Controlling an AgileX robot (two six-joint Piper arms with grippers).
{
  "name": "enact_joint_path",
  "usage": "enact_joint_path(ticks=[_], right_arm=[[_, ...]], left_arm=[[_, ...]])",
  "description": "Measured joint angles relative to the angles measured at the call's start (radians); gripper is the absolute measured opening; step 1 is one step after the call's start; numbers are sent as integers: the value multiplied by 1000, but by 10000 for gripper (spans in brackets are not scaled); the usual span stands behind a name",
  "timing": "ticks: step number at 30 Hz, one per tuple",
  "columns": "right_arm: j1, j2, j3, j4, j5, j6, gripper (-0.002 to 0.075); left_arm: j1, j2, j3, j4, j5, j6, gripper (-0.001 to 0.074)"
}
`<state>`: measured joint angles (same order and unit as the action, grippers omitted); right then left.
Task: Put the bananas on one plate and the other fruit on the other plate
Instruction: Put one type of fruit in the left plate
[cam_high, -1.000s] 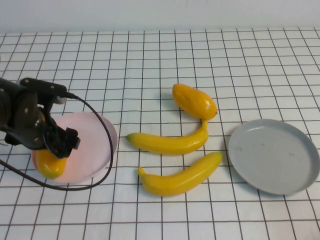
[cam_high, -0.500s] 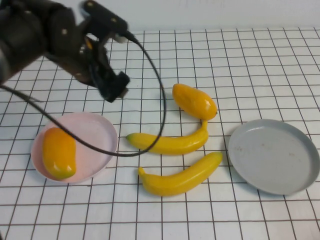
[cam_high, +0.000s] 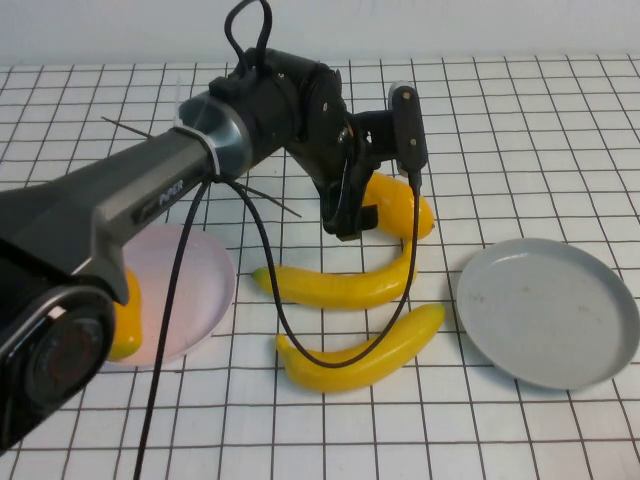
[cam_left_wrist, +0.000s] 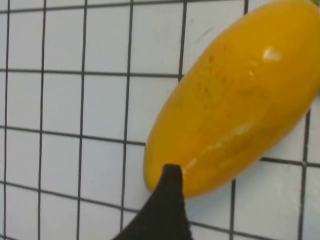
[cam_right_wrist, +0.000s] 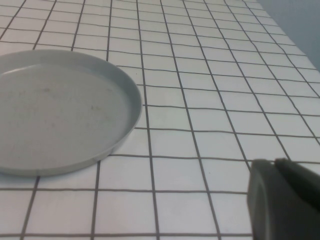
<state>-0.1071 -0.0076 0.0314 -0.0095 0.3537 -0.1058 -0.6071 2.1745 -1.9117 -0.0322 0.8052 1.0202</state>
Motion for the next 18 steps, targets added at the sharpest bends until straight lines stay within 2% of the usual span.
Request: enact_joint_path(ticks=[10, 18], right_arm=[[0, 0, 0, 0, 0, 0, -17], [0, 0, 0, 0, 0, 0, -16]], left_arm=[[4, 98, -18, -142, -171, 216, 668], [36, 133, -18, -248, -202, 295, 668]])
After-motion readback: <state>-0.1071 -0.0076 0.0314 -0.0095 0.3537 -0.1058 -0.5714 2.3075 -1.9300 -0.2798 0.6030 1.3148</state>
